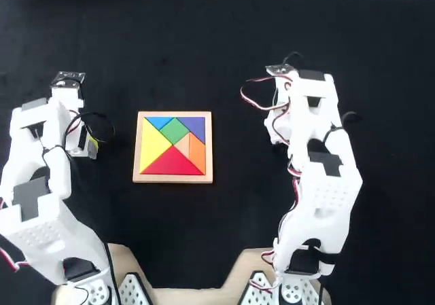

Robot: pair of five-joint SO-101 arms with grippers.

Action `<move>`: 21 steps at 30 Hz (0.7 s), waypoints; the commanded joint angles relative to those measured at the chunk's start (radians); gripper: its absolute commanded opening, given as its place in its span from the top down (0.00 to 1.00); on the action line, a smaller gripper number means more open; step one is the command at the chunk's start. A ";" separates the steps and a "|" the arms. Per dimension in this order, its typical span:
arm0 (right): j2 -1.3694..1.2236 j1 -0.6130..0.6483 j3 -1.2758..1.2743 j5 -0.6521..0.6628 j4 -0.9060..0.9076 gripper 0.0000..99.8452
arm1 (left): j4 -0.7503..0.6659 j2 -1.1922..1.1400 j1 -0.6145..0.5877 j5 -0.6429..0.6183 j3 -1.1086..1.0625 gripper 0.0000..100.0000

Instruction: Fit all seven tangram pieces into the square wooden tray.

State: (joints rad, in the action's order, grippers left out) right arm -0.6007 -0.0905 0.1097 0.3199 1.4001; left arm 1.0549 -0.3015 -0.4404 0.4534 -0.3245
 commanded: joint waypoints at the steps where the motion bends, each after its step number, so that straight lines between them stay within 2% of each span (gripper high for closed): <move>1: -0.022 0.011 0.016 0.023 0.031 0.99 | 0.023 -0.020 -0.004 0.020 -0.018 0.81; 6: -0.021 0.011 -0.019 0.031 0.072 0.99 | 0.025 0.046 0.007 0.092 -0.131 0.81; 9: -0.021 0.009 -0.051 0.087 0.095 0.99 | 0.026 0.107 0.010 0.104 -0.211 0.81; 15: -0.019 0.009 -0.131 0.100 0.101 0.99 | 0.183 0.140 0.045 0.103 -0.277 0.81; 21: 0.064 0.009 -0.136 0.094 0.097 0.99 | 0.080 0.186 0.042 0.064 -0.234 0.81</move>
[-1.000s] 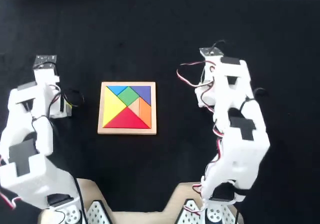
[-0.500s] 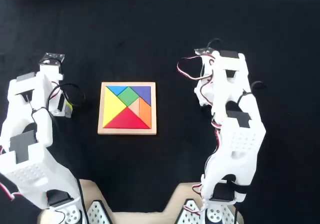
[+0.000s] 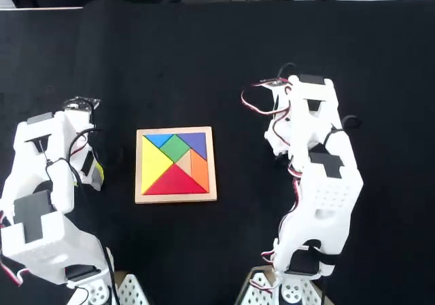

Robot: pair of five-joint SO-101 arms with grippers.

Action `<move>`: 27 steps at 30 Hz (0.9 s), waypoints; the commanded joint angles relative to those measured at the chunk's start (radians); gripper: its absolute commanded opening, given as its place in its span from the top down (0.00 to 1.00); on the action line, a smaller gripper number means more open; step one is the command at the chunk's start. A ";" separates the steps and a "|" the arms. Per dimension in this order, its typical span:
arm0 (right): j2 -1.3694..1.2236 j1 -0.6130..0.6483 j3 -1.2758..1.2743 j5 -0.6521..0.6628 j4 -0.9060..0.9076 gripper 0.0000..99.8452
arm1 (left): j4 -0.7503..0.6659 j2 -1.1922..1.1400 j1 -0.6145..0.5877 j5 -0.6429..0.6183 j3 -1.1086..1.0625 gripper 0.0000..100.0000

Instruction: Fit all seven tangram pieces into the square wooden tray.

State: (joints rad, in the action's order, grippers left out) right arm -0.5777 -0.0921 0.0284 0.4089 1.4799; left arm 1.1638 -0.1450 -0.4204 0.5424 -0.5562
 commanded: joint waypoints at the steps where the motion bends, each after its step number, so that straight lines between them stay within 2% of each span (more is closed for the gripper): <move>1: 0.076 0.011 -0.058 0.005 0.017 0.99 | -0.034 0.054 0.015 -0.038 0.016 0.81; 7: 0.271 0.011 -0.062 -0.040 0.017 0.99 | -0.038 0.218 -0.027 -0.097 0.082 0.81; 11: 0.358 -0.003 -0.061 -0.046 0.028 0.99 | -0.037 0.242 -0.035 -0.098 0.087 0.81; 13: 0.440 -0.020 -0.051 -0.094 0.032 0.99 | -0.026 0.281 -0.033 -0.112 0.134 0.81; 16: 0.634 -0.031 -0.025 -0.132 0.063 0.99 | 0.028 0.422 -0.025 -0.230 0.282 0.81; 19: 0.863 -0.017 -0.013 -0.135 0.094 0.99 | 0.104 0.605 0.036 -0.345 0.447 0.81; 21: 1.006 0.000 -0.031 -0.135 0.095 0.99 | 0.141 0.706 0.087 -0.359 0.518 0.81; 27: 1.382 0.002 -0.219 -0.135 0.087 0.99 | 0.267 0.967 0.245 -0.410 0.453 0.81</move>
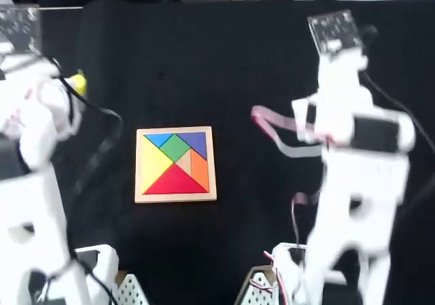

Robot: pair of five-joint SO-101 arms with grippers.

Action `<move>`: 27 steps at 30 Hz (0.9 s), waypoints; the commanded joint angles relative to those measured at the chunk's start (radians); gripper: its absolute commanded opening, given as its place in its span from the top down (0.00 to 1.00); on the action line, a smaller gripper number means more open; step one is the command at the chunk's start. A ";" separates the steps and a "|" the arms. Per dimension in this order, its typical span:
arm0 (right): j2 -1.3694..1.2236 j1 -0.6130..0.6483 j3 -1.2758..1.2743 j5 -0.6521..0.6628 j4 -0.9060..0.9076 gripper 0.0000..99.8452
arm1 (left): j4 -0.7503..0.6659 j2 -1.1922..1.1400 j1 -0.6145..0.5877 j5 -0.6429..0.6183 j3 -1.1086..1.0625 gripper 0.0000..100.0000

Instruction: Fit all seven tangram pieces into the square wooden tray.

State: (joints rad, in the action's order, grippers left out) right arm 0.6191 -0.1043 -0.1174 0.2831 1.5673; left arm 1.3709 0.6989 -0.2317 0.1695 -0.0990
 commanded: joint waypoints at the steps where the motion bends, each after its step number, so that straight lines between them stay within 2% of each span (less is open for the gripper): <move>1: 0.248 0.014 -0.113 -0.009 -0.002 0.99 | 0.080 0.167 0.065 -0.054 -0.031 0.81; 5: 0.516 0.014 -0.263 -0.009 -0.068 0.99 | 0.100 0.347 0.071 -0.077 -0.168 0.81; 8: 0.690 0.014 -0.394 -0.011 -0.138 0.94 | 0.023 0.450 0.067 -0.077 -0.303 0.81; 10: 0.760 0.014 -0.496 -0.011 -0.181 0.86 | -0.101 0.499 0.064 -0.077 -0.435 0.81; 12: 0.783 0.014 -0.590 -0.011 -0.238 0.82 | -0.282 0.532 0.028 -0.077 -0.590 0.81; 16: 0.783 0.014 -0.745 -0.011 -0.450 0.87 | -0.709 0.574 -0.053 -0.083 -0.906 0.81; 18: 0.785 0.018 -0.832 -0.011 -0.601 0.93 | -0.865 0.594 -0.048 -0.086 -1.024 0.81; 20: 0.786 0.020 -0.928 -0.011 -0.801 0.99 | -0.982 0.612 -0.025 -0.104 -1.113 0.81; 24: 0.785 0.034 -1.133 -0.026 -1.204 0.99 | -1.204 0.621 0.013 -0.169 -1.253 0.81; 27: 0.794 0.035 -1.293 -0.130 -1.387 0.99 | -1.280 0.617 0.010 -0.169 -1.342 0.81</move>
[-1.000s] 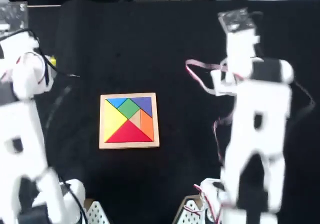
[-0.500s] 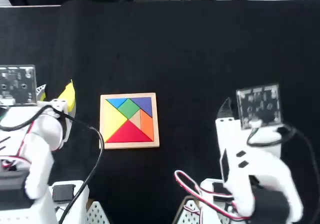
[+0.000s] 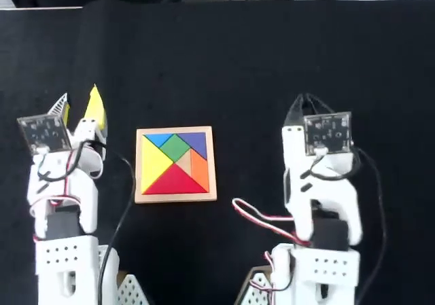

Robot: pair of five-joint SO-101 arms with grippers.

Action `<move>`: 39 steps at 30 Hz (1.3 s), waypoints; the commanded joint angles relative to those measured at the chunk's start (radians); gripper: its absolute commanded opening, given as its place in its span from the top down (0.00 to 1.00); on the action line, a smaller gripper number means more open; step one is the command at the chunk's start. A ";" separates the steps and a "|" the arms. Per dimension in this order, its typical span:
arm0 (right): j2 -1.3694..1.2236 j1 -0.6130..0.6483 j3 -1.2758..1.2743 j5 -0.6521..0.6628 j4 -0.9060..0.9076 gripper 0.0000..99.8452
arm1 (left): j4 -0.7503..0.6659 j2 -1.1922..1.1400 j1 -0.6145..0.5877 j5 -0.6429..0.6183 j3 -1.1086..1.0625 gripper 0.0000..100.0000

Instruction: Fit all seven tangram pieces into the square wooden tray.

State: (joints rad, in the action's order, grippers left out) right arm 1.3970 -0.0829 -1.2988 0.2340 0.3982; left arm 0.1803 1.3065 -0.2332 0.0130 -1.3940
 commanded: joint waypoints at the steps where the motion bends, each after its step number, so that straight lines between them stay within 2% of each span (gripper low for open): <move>1: 0.018 0.012 -0.148 -0.115 -0.233 0.99 | -0.084 0.014 0.005 -0.012 -0.076 0.81; 8: 0.142 -0.048 -0.337 -0.244 -0.210 0.99 | -0.074 0.089 -0.082 -0.011 -0.315 0.81; 10: 0.211 -0.035 -0.397 -0.242 -0.149 0.99 | 0.038 0.114 -0.094 -0.011 -0.311 0.81; 12: 0.272 -0.012 -0.397 -0.245 -0.038 0.99 | 0.130 0.127 -0.076 -0.011 -0.312 0.81; 15: 0.364 0.043 -0.392 -0.245 0.066 0.99 | 0.196 0.152 -0.005 -0.011 -0.312 0.81; 20: 0.486 0.063 -0.386 -0.244 0.221 0.99 | 0.213 0.173 0.018 -0.012 -0.312 0.81; 25: 0.464 0.060 -0.386 -0.245 0.241 0.99 | 0.236 0.167 0.018 -0.012 -0.312 0.81; 31: 0.458 0.066 -0.387 -0.244 0.298 0.99 | 0.477 0.178 0.022 -0.012 -0.312 0.81; 35: 0.458 0.074 -0.387 -0.244 0.451 0.99 | 0.600 0.178 0.025 -0.012 -0.312 0.81; 39: 0.458 0.072 -0.387 -0.242 0.667 0.99 | 0.629 0.178 0.018 -0.018 -0.312 0.81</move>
State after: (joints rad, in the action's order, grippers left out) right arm 1.8006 -0.0199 -1.6916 -0.0054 0.9413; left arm 0.7925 1.4753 -0.2179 0.0069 -1.6886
